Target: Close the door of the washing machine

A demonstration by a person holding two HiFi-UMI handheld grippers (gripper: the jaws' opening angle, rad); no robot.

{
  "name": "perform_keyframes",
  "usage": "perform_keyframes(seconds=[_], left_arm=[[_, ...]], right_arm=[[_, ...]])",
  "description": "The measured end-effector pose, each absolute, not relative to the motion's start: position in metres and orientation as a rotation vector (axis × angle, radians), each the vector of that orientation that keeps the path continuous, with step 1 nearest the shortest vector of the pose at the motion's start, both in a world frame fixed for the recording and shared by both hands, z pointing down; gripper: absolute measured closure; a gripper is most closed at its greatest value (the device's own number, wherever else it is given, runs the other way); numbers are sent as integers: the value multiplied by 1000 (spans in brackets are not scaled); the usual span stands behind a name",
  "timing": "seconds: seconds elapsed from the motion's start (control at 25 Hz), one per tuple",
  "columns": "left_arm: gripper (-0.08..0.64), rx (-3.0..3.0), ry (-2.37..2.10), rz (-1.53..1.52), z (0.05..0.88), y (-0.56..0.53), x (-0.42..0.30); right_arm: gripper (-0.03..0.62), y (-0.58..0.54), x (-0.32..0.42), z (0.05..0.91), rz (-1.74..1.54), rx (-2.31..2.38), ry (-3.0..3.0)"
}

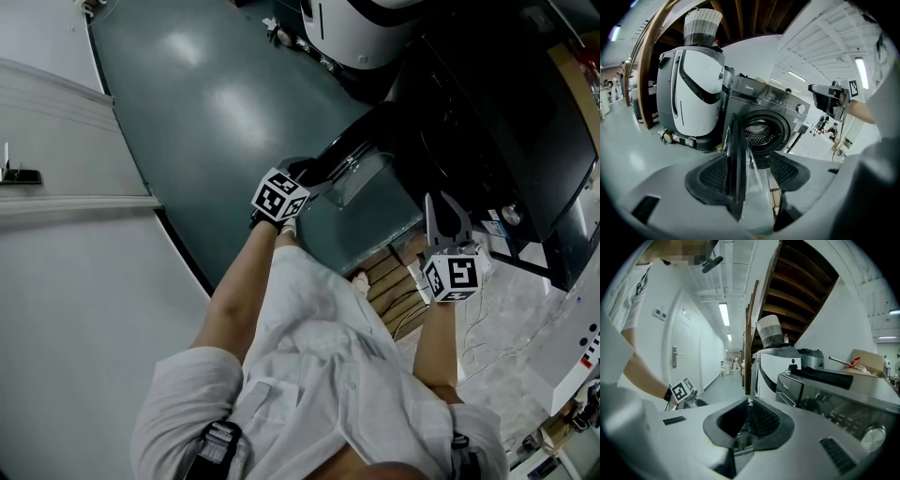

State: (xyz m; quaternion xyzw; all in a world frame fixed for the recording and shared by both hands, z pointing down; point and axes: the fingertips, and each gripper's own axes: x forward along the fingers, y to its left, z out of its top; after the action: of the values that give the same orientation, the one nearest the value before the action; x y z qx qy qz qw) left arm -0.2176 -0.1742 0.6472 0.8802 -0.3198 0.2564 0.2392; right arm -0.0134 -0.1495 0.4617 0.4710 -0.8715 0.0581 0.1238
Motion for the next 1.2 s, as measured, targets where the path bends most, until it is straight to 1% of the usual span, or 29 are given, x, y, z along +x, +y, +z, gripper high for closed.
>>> perform_keyframes(seconds=[0.6, 1.04, 1.2], left_arm=[[273, 2476, -708, 687, 645, -111, -107], [275, 2528, -561, 701, 646, -89, -21], [275, 2571, -522, 692, 644, -102, 11]], right_arm=[[558, -92, 69, 452, 164, 1465, -2480], [558, -53, 146, 453, 201, 1587, -2398], [558, -55, 169, 451, 180, 1630, -2381]])
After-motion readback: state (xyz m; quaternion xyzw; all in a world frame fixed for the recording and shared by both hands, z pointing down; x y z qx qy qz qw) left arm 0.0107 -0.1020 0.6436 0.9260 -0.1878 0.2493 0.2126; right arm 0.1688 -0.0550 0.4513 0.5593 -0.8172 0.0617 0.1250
